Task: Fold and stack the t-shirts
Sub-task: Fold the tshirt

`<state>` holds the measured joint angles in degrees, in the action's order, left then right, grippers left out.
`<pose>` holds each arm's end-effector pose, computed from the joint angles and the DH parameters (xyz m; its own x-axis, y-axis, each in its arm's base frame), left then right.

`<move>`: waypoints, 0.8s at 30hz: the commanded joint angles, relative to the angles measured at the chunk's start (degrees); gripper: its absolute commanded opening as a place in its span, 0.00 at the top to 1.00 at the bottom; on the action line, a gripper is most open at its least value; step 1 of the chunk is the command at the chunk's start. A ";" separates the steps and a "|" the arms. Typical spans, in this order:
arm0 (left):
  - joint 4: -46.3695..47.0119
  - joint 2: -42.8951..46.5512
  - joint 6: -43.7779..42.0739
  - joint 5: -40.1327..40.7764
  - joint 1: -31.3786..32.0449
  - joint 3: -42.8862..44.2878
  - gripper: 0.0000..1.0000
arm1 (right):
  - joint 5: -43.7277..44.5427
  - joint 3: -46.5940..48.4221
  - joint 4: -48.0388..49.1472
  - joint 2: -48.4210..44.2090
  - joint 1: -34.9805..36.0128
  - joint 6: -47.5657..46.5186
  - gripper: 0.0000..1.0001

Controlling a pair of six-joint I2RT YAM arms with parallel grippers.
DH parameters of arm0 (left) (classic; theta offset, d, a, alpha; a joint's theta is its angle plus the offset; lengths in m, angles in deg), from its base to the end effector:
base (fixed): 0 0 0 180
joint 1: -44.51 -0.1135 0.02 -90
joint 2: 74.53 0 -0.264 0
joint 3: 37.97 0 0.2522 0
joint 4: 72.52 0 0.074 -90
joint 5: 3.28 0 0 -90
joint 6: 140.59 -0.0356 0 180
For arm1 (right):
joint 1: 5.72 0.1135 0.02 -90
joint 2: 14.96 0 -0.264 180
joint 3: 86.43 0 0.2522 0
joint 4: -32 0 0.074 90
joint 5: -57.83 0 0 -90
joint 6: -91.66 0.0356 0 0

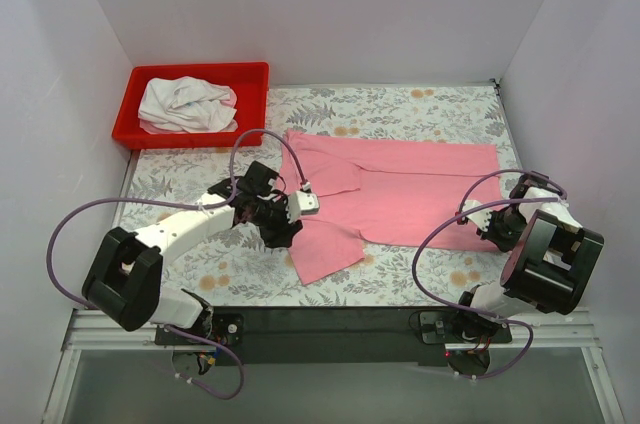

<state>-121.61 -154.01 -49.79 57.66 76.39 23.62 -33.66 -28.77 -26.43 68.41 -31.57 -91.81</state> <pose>0.2056 -0.1483 0.1988 -0.7902 0.4771 -0.3848 0.6120 0.6487 -0.4525 0.2055 -0.0986 0.1573 -0.3785 -0.9254 -0.0196 -0.9198 0.3784 -0.1035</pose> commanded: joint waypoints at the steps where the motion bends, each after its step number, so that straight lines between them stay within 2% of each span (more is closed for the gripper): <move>1: 5.97 0.65 -4.14 3.13 1.52 -1.60 0.61 | 1.23 -1.28 -1.74 0.83 -0.35 1.10 0.99; 15: 16.96 -2.78 -4.75 10.41 6.88 -10.12 0.59 | 0.62 0.84 -2.80 2.85 -0.35 2.94 0.99; 18: 17.49 -3.83 -4.93 11.74 7.50 -11.44 0.67 | 0.79 0.75 -2.97 2.85 -0.35 2.94 0.99; 19: 16.79 -3.92 -5.19 11.92 7.58 -11.62 0.82 | 0.88 0.66 -3.06 2.67 -0.35 2.68 0.99; 21: 15.30 -3.14 -6.15 11.48 7.76 -11.89 0.93 | 0.79 0.66 -3.67 1.97 -0.35 2.42 0.99; 23: 13.19 -1.56 -6.07 11.48 7.67 -12.24 1.00 | 0.62 0.84 -4.11 1.36 -0.43 2.15 0.99; 24: 11.97 -0.77 -6.07 11.31 7.67 -12.15 1.00 | 0.62 1.01 -5.07 0.57 -0.52 2.07 0.99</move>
<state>-105.17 -156.07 -54.62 66.58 83.99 13.54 -33.58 -27.59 -27.26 69.57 -31.59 -89.65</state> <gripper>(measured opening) 0.016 0.021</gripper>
